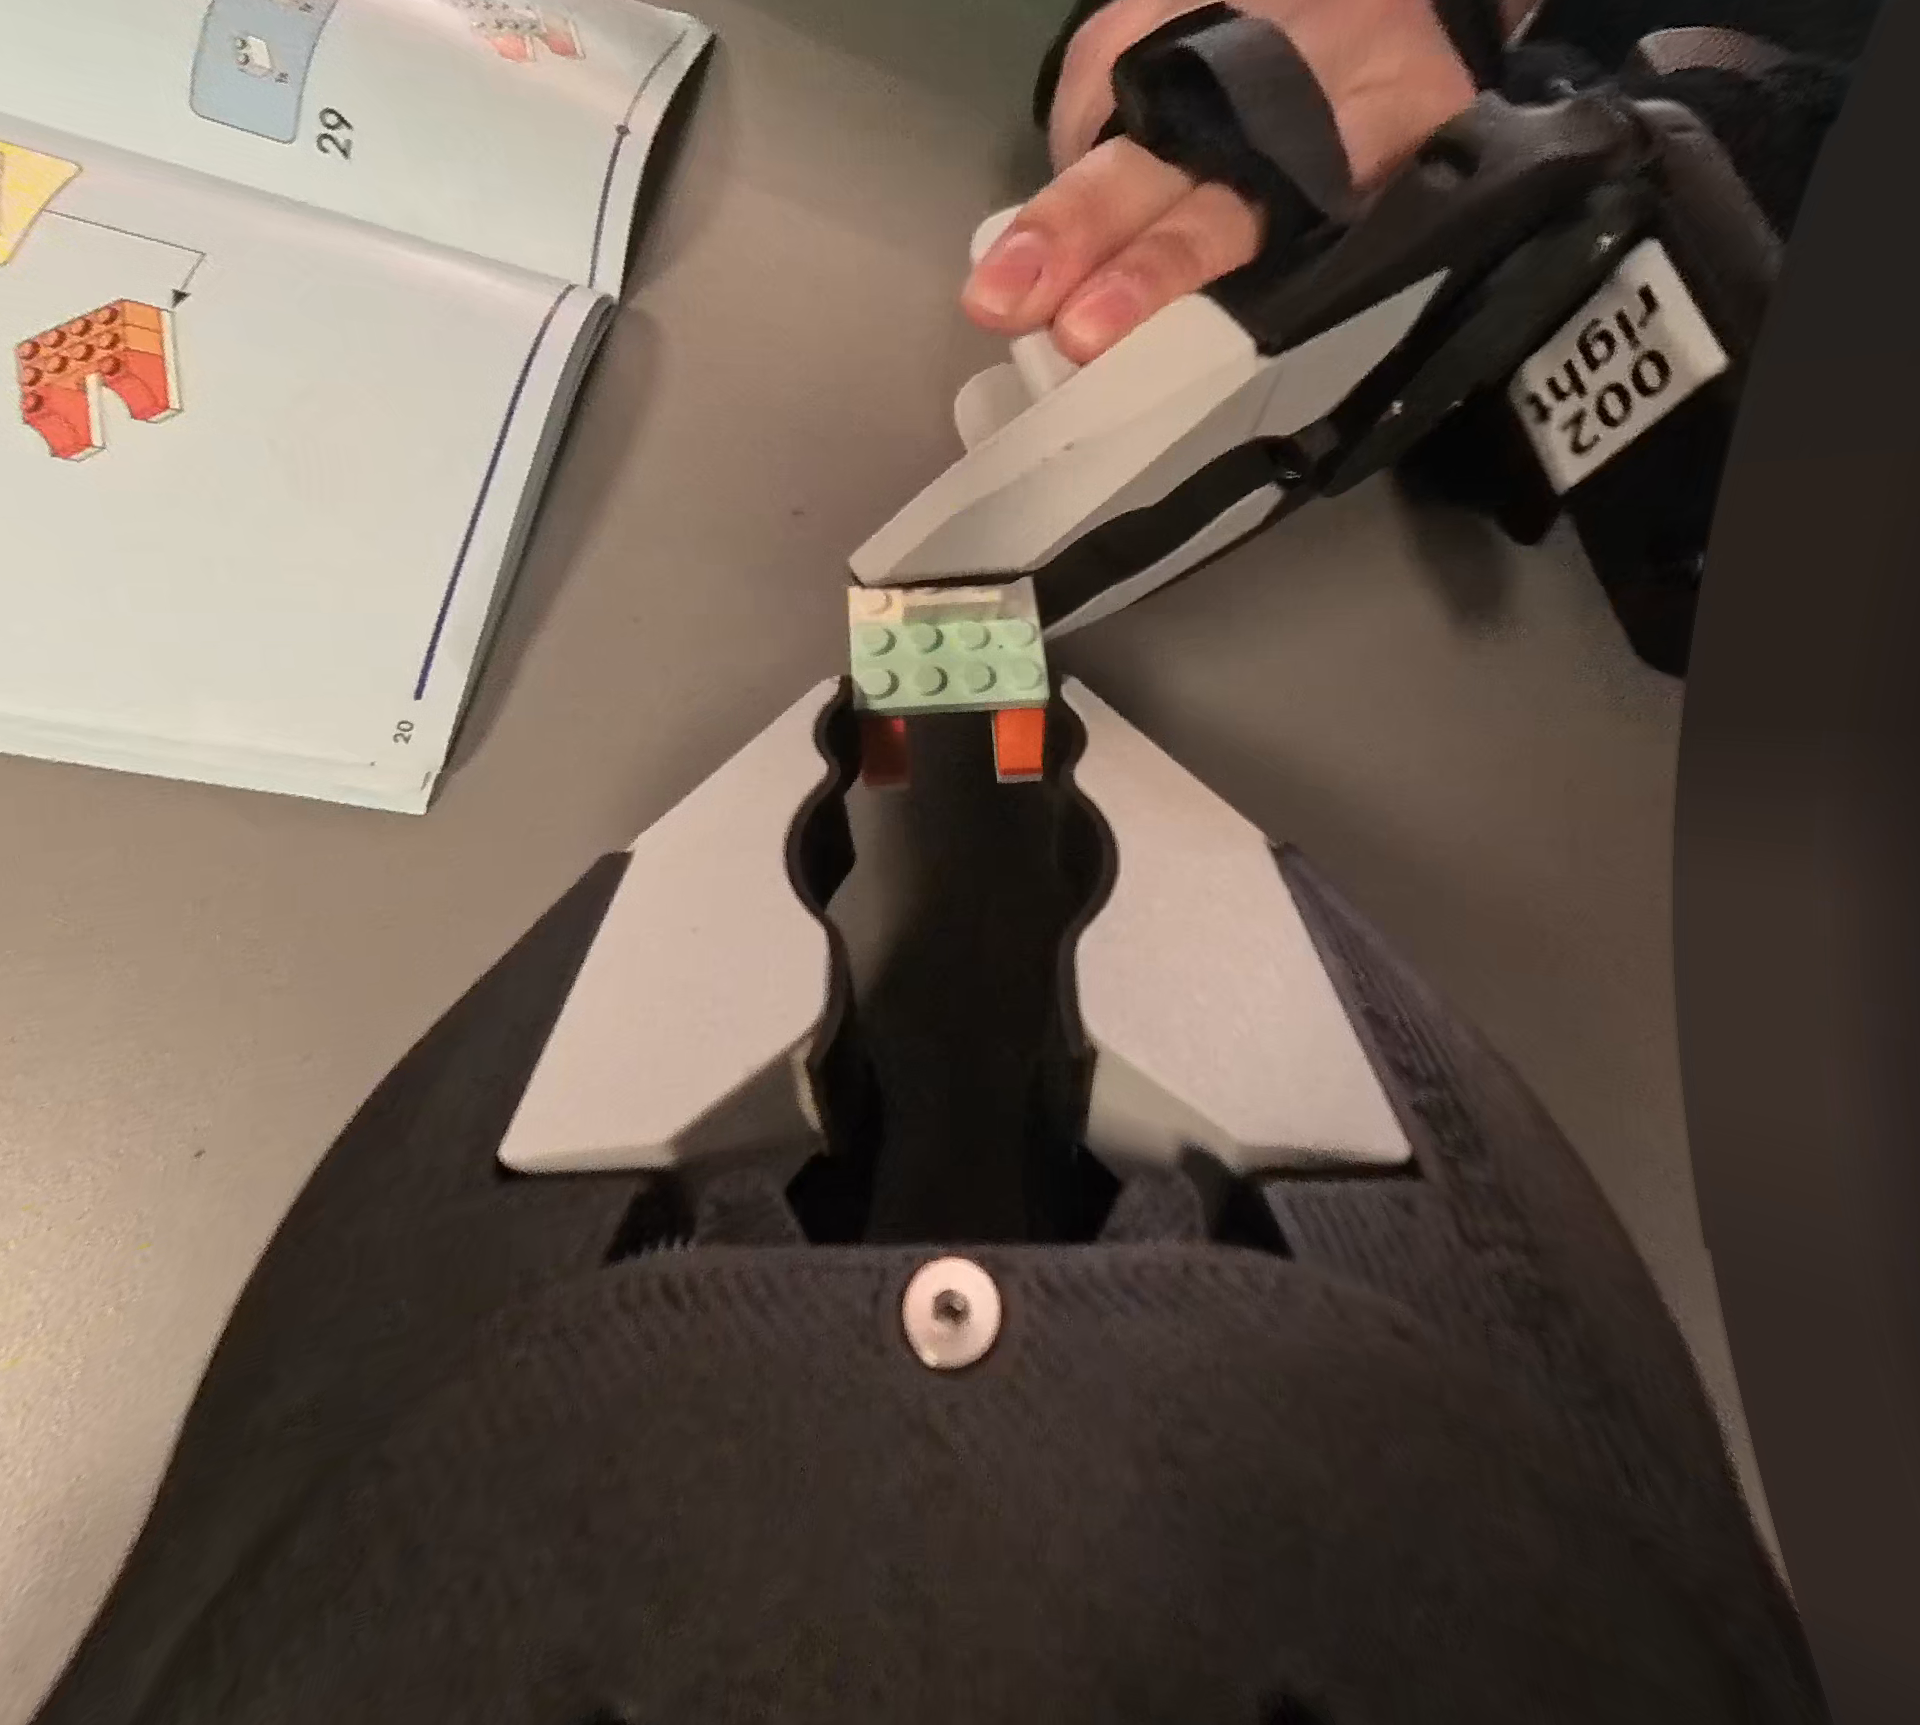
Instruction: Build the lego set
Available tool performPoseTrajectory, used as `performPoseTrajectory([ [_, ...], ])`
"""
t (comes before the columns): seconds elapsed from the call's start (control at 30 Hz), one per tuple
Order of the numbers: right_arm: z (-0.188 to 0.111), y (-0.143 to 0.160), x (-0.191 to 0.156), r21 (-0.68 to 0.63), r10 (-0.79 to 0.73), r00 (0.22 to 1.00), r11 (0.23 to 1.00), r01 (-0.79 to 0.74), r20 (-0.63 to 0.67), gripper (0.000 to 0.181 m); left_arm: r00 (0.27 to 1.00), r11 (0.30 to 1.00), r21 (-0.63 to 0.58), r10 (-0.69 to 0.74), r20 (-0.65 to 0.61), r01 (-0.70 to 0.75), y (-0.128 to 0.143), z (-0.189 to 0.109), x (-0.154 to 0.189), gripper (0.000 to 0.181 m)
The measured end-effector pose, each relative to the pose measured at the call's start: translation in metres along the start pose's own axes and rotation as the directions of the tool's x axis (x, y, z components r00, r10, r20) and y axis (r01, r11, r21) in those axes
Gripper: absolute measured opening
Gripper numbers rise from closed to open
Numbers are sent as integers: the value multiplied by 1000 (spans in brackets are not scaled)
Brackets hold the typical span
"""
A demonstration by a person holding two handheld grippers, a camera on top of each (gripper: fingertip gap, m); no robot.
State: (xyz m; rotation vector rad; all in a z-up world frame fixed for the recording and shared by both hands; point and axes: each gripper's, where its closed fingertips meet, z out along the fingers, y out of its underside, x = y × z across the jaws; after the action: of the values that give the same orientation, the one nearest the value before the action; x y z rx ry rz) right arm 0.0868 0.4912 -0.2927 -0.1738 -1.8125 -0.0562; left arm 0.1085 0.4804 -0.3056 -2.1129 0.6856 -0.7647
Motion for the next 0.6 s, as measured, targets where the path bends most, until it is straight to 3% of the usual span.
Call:
performPoseTrajectory([
  [0.1,-3,-5,1,61,80,997,995,-81,10,29,996,999,11,-33,-83,34,-1,-3,7,34],
  [0.33,-2,-3,8,60,162,986,985,-160,-34,29,992,997,46,-58,-109,63,-5,-6,7,34],
  [0.6,3,4,11,-27,114,990,993,-116,-77,29,999,997,71,-42,-18,43,-9,-6,-2,34],
])
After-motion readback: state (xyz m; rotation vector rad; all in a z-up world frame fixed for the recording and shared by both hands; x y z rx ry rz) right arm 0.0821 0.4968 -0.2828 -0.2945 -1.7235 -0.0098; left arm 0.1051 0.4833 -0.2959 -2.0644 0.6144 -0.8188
